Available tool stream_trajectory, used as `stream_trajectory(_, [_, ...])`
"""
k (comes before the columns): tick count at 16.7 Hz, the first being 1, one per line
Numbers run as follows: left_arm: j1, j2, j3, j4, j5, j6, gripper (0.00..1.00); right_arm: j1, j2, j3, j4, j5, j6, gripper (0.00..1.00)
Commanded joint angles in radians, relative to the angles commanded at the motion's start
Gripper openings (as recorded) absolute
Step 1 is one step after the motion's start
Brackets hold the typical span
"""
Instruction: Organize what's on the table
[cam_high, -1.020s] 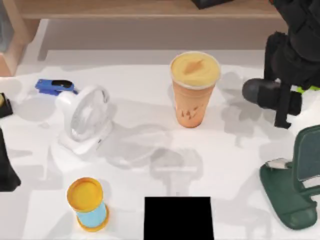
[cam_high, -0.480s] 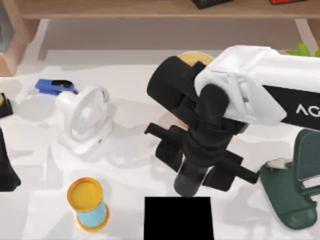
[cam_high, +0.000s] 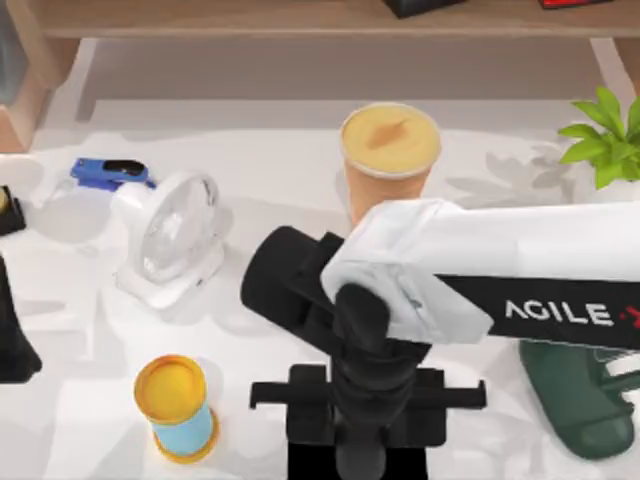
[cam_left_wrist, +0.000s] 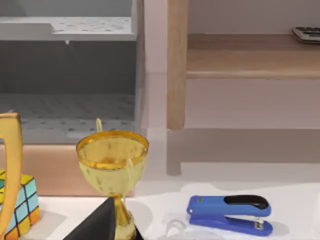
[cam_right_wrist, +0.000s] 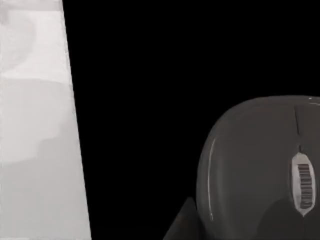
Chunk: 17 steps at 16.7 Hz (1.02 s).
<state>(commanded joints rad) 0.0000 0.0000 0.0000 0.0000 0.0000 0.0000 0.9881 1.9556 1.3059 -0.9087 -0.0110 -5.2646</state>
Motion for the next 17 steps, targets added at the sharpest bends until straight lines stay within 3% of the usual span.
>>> stream_trajectory(15, [0.0, 0.0, 0.0, 0.0, 0.0, 0.0, 1.0, 0.001, 0.016, -0.02, 0.036, 0.0, 0.001, 0.0])
stream_trajectory(17, [0.0, 0.0, 0.0, 0.0, 0.0, 0.0, 1.0, 0.001, 0.016, -0.02, 0.036, 0.0, 0.001, 0.15])
